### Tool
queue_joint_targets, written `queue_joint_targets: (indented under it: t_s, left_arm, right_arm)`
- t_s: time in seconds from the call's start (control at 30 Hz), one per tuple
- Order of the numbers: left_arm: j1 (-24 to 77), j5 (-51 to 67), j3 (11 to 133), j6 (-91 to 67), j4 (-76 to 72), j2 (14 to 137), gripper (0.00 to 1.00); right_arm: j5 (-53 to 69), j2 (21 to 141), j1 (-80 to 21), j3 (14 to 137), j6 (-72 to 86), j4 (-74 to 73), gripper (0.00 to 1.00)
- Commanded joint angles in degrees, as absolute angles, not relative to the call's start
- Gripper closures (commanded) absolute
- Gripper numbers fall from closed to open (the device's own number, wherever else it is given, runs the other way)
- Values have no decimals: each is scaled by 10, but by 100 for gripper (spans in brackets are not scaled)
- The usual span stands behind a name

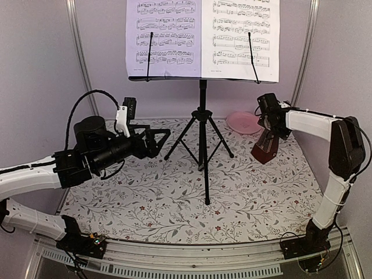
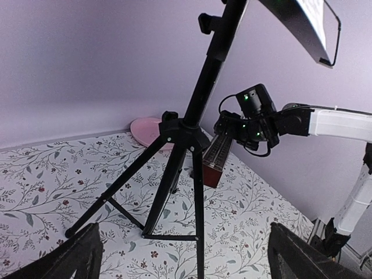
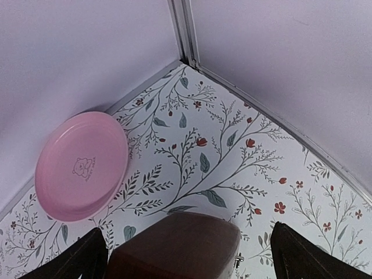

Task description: Set up the instrument practice props

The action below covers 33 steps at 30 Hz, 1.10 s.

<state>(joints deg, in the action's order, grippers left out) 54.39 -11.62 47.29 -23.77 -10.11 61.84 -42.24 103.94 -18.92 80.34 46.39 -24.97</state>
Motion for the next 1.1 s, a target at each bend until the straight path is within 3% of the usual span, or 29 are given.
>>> queue_joint_targets:
  t_s: [0.0,0.13,0.33,0.7,0.87,1.07]
  left_arm:
    - [531,-120,458,-250,-115,599,1]
    - [524,-115,454,-255,-114,592,1]
    - [519,-112,450,-258,-115,587,1]
    - [515,-115,444,-259,-111,597,1]
    - [514,-106,444,-253,-113,605,1]
    - [514,-83,453,-221,-106,625,1]
  right_arm:
    - [-476,1082,-198,842,526,-324,0]
    - [-482,1093,-200,842,547,-334,1]
    - [-495,1086,-202,830,556,-331,10]
    - [-479,1007,-204,763,469,-246,38]
    - [-407,946,-204,708,362,-149,48]
    - [-252,856,-203,610,218,-41,49]
